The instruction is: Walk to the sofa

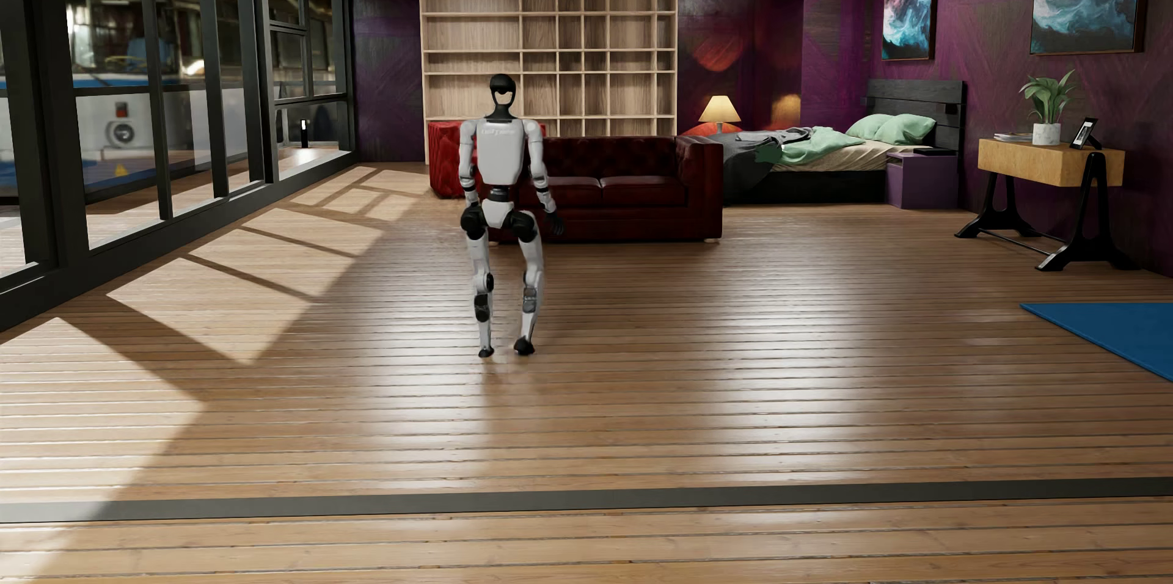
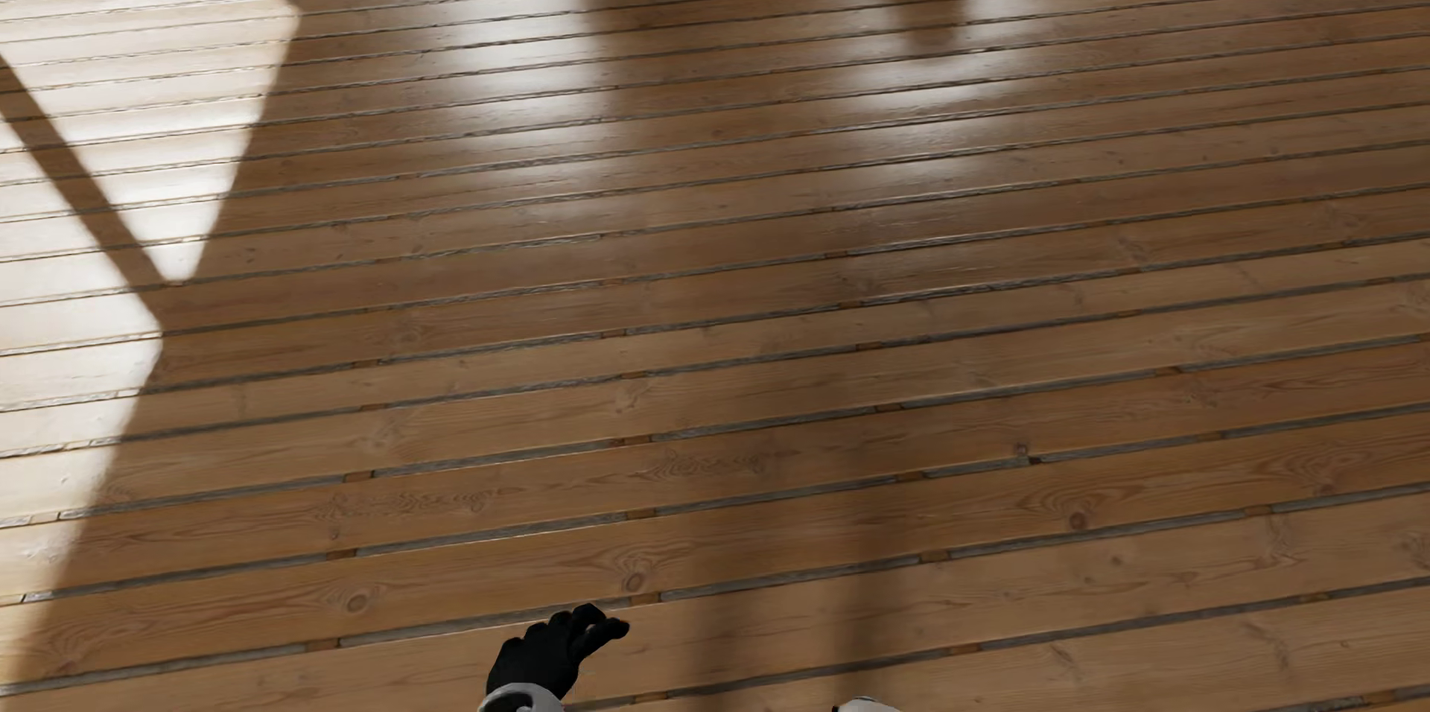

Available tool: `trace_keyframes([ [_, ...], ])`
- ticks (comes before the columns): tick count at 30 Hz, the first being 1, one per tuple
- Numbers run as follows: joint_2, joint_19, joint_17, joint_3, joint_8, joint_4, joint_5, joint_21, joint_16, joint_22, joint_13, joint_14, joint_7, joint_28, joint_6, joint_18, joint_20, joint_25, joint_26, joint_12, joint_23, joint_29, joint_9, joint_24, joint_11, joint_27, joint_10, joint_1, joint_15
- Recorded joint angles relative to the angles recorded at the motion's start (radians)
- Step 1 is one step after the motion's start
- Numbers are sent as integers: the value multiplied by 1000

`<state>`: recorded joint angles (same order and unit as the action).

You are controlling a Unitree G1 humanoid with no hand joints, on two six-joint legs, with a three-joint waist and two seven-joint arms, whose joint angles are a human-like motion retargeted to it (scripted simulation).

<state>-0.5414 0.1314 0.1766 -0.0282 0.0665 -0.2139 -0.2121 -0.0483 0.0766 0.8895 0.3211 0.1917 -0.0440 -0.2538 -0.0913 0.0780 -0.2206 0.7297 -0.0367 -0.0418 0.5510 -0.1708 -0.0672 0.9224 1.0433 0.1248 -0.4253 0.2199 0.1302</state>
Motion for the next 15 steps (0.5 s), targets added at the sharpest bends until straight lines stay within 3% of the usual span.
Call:
trace_keyframes([
  [2,-50,-42,-21,21,28,4,3,15,4,-24,0,44,26,-1,3,0,-38,-11,16,-59,-2,-11,3,-5,-285,16,23,-75,5],
  [3,-57,-36,-16,32,44,8,13,-4,3,-38,-9,61,37,-5,5,0,-55,4,23,-80,13,10,6,-15,-446,17,41,-114,-2],
  [5,-40,14,-1,51,69,16,39,-43,-3,-54,-22,83,61,-11,10,1,-94,55,33,-114,49,59,17,-36,-776,12,91,-200,-49],
  [6,-52,65,3,59,49,15,50,-45,-8,-54,-21,95,72,-13,13,-1,-118,76,34,-126,62,64,20,-39,-841,11,96,-240,-41],
  [7,-55,81,-4,66,13,17,65,-35,-11,-52,-16,106,82,-12,16,-4,-138,84,32,-133,75,52,24,-37,-852,11,95,-278,-41],
  [9,-64,-16,-38,76,-13,38,94,5,-11,-46,-10,98,94,-5,26,-16,-159,67,16,-123,110,17,32,-35,-742,19,67,-344,-159],
  [11,-65,-79,-65,81,14,74,116,34,-9,-30,-15,5,88,-3,46,-39,-148,67,-22,-77,164,8,42,-40,-592,43,-25,-374,-214],
  [12,-51,-112,-79,83,29,100,139,42,-4,-14,-22,-76,83,2,62,-49,-137,72,-47,-48,190,6,46,-44,-542,51,-110,-362,-170],
  [15,51,-151,-114,85,104,218,212,53,49,34,-54,-408,79,57,117,-199,-178,78,-84,4,232,-15,44,-17,-514,31,-552,-165,-48],
])
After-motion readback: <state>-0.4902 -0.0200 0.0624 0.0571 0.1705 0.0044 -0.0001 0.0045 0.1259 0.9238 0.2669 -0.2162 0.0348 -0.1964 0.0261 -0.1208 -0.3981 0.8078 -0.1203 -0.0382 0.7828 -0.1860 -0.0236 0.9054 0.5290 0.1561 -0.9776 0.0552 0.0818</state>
